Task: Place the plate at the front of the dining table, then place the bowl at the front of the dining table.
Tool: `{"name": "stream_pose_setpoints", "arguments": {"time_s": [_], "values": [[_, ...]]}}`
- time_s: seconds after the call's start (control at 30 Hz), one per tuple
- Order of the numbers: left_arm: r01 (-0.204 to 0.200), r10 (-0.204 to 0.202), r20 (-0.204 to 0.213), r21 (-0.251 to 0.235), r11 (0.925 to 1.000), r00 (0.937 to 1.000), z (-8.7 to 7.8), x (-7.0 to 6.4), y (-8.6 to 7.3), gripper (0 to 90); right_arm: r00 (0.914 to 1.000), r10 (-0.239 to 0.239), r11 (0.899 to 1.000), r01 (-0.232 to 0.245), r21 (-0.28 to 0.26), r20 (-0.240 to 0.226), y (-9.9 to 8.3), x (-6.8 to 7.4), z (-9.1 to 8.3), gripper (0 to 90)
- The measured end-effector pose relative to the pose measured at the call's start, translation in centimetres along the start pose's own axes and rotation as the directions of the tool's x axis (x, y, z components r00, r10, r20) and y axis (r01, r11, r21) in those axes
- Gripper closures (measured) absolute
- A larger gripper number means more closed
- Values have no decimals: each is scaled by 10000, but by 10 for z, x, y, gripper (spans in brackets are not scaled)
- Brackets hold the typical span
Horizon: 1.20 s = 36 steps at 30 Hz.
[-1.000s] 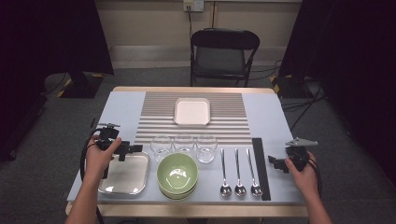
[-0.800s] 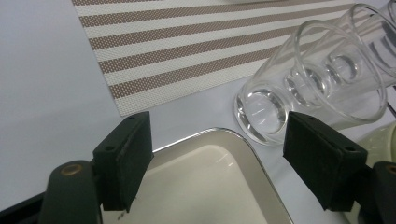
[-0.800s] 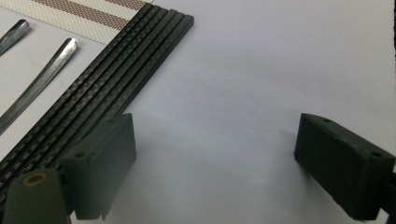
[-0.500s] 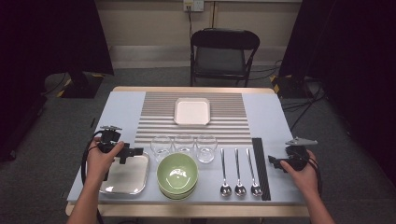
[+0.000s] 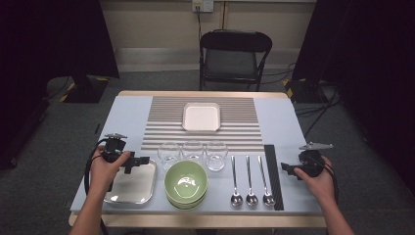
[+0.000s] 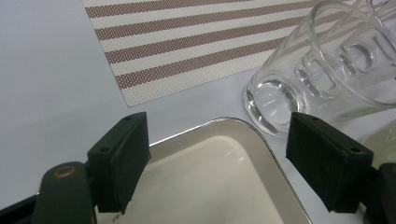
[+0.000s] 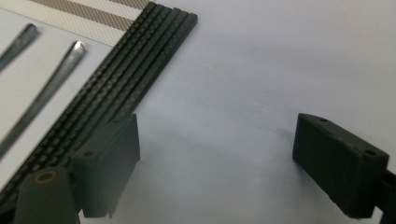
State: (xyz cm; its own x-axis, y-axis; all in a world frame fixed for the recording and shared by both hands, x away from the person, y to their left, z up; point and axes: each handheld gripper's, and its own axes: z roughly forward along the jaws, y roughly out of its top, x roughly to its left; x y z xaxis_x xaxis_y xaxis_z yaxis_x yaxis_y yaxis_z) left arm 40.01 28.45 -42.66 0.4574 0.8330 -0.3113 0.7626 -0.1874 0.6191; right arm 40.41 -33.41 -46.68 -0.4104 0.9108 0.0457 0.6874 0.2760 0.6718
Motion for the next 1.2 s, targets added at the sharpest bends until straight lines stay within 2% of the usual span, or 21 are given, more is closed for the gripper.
{"name": "stream_pose_setpoints", "arguments": {"time_s": [0.1,0.2,0.3,0.43,0.6,0.73,1.2], "values": [[-13,13,17,-52,10000,10000,0,-3,1,214,9996,-266,9996,266,47,79,3,1,-3,139],[-46,46,7,-70,10000,10000,-1,-4,0,213,9996,-265,9996,265,120,-10,6,3,-6,139],[33,-33,64,-123,9999,10000,-1,-1,-2,214,9990,-456,9989,455,138,31,10,4,-9,139],[-25,25,50,-171,9999,10000,-2,-1,-4,214,9989,-450,9990,450,6,-103,17,8,-10,139],[1,1,67,-239,9997,10000,-4,-1,-4,214,9961,-787,9968,793,121,-407,27,16,-11,138],[-90,91,64,-169,9998,9999,-4,-2,-5,214,9945,-864,9962,870,91,-589,34,22,-10,138],[-177,179,96,-254,9995,9998,-6,-3,-5,215,9814,-1564,9876,1573,-10,-1112,54,45,-8,138]]}}
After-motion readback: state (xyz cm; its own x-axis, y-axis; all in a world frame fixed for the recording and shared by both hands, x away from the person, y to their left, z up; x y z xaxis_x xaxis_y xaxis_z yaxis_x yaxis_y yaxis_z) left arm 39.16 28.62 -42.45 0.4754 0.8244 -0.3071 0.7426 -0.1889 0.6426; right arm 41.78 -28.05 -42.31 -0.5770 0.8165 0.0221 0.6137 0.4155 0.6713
